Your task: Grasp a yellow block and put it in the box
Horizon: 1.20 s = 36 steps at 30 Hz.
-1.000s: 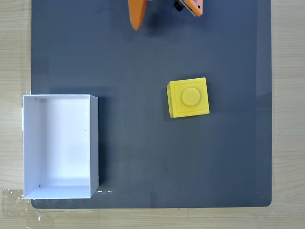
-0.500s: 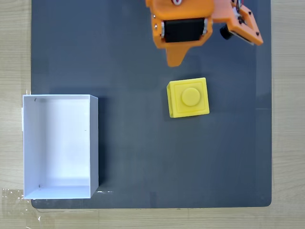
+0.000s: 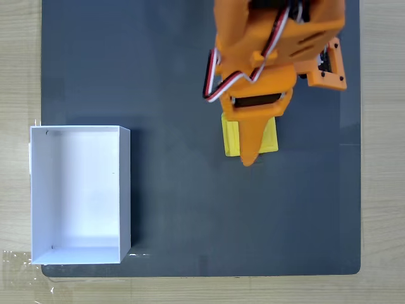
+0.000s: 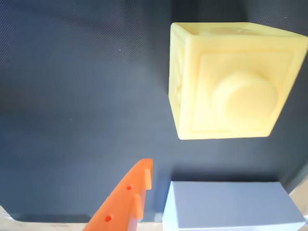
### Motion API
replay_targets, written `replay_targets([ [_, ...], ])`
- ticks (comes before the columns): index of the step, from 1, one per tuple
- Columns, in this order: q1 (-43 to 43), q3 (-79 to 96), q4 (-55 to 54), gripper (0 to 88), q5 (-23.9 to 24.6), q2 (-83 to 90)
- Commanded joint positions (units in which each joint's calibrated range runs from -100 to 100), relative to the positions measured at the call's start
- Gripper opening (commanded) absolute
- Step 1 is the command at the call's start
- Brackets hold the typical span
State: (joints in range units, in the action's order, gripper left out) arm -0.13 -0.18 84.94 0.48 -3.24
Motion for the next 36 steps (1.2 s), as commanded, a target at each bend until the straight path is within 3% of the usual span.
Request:
replay_targets([
  [1, -1.8, -2.3, 0.1, 55.5, -0.2, -2.2],
  [16, -4.7, -2.6, -10.5, 55.0, -0.1, -17.3],
  [26, -4.2, -2.4, -13.1, 25.8, 0.0, -18.3],
  [36, -2.7, -7.4, -13.8, 22.3, 0.0, -10.6],
])
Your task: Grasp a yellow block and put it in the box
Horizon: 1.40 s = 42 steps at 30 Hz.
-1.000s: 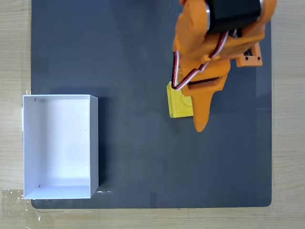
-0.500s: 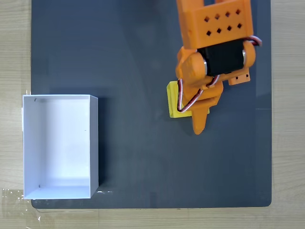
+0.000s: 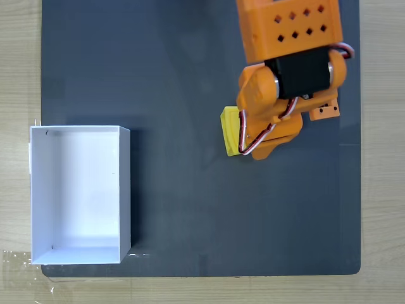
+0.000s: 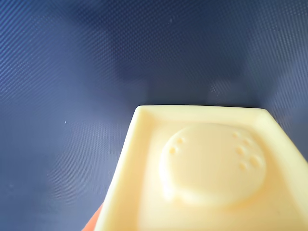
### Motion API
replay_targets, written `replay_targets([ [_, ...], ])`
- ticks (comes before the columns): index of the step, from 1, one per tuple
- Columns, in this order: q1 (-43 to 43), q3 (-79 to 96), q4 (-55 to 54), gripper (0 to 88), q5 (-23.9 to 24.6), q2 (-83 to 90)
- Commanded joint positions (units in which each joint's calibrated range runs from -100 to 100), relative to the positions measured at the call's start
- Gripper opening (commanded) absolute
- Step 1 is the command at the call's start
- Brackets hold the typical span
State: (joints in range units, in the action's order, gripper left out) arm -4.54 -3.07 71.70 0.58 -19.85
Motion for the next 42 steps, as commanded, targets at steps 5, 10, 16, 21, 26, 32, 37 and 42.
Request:
replay_targets([
  [5, 7.2, -11.5, -1.7, 22.8, 0.3, 12.3],
  [10, 17.1, -13.0, -13.8, 22.8, -0.2, 16.2],
  [16, 28.6, -12.3, -23.8, 22.8, -0.3, 15.9],
  [21, 33.2, -12.0, -24.7, 22.9, -0.3, 10.7],
  [26, 34.8, -12.2, -24.7, 22.9, -0.3, 5.6],
  [32, 34.1, -12.3, -26.7, 22.9, -2.8, -0.7],
  [37, 34.5, -12.3, -33.3, 22.9, -3.2, -4.4],
  [42, 34.6, -12.3, -35.4, 22.9, -5.0, -7.3],
])
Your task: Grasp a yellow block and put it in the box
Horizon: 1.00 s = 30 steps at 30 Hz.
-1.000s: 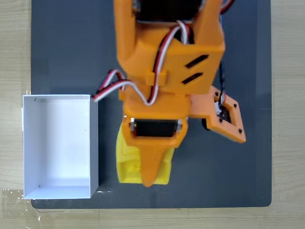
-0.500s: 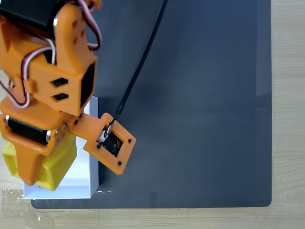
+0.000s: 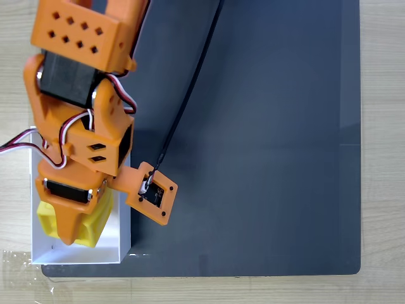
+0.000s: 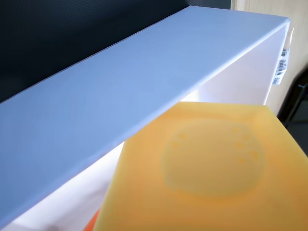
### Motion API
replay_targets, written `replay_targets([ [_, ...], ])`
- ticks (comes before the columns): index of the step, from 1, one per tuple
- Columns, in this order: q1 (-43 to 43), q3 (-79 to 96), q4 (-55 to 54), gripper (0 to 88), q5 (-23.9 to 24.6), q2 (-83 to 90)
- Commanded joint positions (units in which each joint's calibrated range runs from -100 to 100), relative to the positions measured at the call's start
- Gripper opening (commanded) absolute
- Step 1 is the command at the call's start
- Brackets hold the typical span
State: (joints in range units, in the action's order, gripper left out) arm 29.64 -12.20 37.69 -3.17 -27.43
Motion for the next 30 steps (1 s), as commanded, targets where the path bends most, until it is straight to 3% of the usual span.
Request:
replay_targets([
  [1, 0.5, -3.1, -1.4, 22.9, -1.5, -0.1],
  [7, 1.2, -3.1, -0.6, 24.5, -1.7, -0.6],
  [13, 1.2, -3.1, 1.7, 40.3, -1.7, -0.3],
  [16, 1.2, -3.1, 2.9, 44.0, -1.7, -0.1],
  [30, -0.1, -2.1, 6.3, 44.3, -0.2, 15.1],
])
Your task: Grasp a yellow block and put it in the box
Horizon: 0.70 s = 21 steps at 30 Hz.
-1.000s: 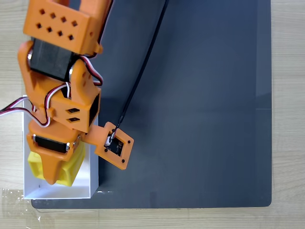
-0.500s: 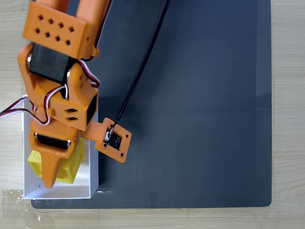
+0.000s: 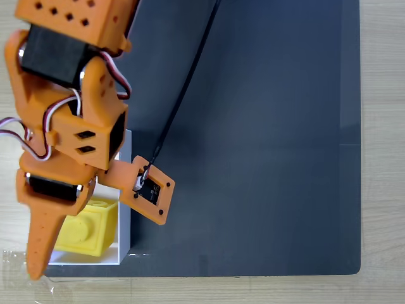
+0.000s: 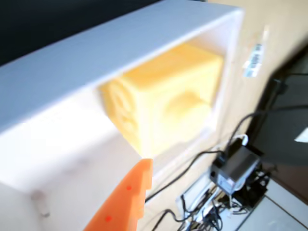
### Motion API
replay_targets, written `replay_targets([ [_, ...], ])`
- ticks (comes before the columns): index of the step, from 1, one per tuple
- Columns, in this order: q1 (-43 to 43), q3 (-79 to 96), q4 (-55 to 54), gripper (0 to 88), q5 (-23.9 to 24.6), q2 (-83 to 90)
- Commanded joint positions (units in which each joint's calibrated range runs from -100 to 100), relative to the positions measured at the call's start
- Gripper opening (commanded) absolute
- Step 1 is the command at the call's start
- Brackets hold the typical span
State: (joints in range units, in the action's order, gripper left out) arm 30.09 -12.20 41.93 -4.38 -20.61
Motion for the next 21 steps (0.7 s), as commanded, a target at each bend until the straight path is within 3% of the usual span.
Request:
replay_targets([
  [1, -0.7, -2.1, 4.6, 44.2, 1.9, 10.7],
  [5, -1.7, -1.5, 18.4, 34.2, 5.5, 20.8],
  [9, -4.3, 5.3, 30.0, 14.4, 8.7, 30.9],
  [12, -7.2, 14.9, 32.6, 0.6, 9.6, 39.5],
  [21, -16.6, 54.4, 32.3, 3.2, 9.2, 66.5],
])
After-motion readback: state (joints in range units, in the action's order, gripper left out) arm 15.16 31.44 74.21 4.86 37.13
